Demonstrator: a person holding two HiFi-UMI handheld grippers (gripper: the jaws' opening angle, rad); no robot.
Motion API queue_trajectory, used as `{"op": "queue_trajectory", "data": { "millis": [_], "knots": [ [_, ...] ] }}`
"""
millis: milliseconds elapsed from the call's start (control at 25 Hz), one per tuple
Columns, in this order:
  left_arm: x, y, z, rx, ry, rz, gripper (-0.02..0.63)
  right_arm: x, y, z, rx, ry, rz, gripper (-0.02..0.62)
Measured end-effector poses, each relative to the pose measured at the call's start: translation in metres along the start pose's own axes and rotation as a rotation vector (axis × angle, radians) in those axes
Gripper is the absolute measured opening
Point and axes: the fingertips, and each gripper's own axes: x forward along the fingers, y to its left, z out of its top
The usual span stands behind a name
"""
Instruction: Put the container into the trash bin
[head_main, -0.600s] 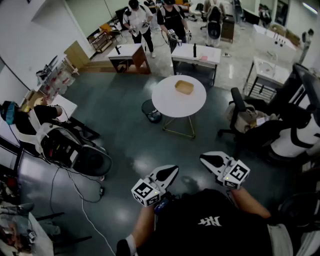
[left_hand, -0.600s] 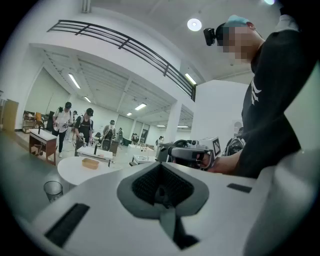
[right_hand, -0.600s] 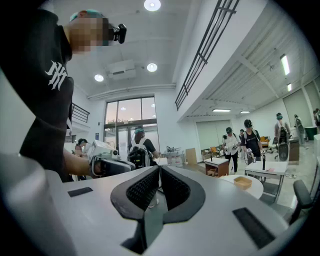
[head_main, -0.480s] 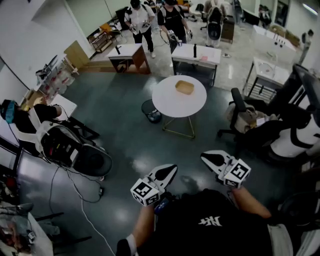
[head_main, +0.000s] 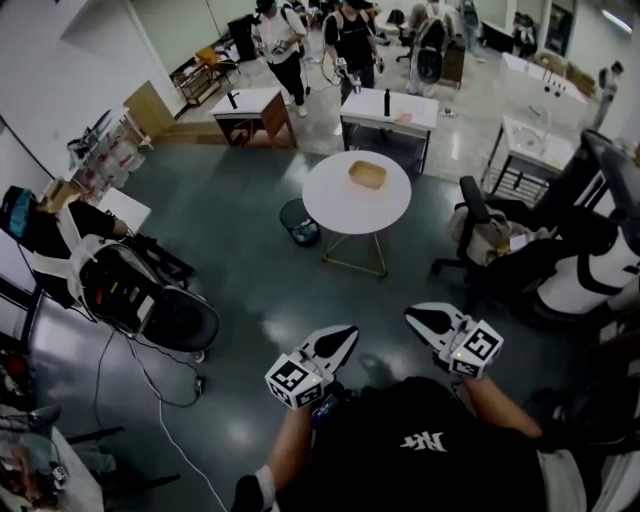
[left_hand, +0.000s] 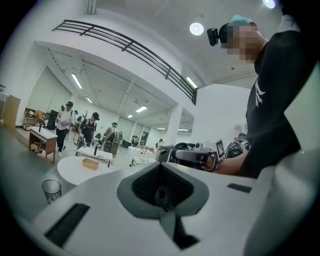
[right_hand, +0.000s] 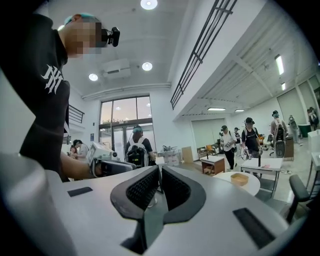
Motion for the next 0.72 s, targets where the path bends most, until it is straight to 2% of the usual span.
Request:
{"op": "queue_trajectory", "data": {
  "millis": [480, 720],
  "knots": [
    [0.014, 0.018, -0.009, -0.010, -0.037, -0.017, 0.003, -0.013, -0.010, -0.004, 0.024, 0.029, -0.016, 0.043],
    [0.026, 0.034, -0.007, -0.030, -0.019, -0.025, 0.003, -0.009, -0.028, -0.002, 0.041, 0.045, -0.036, 0.043]
  ]
}}
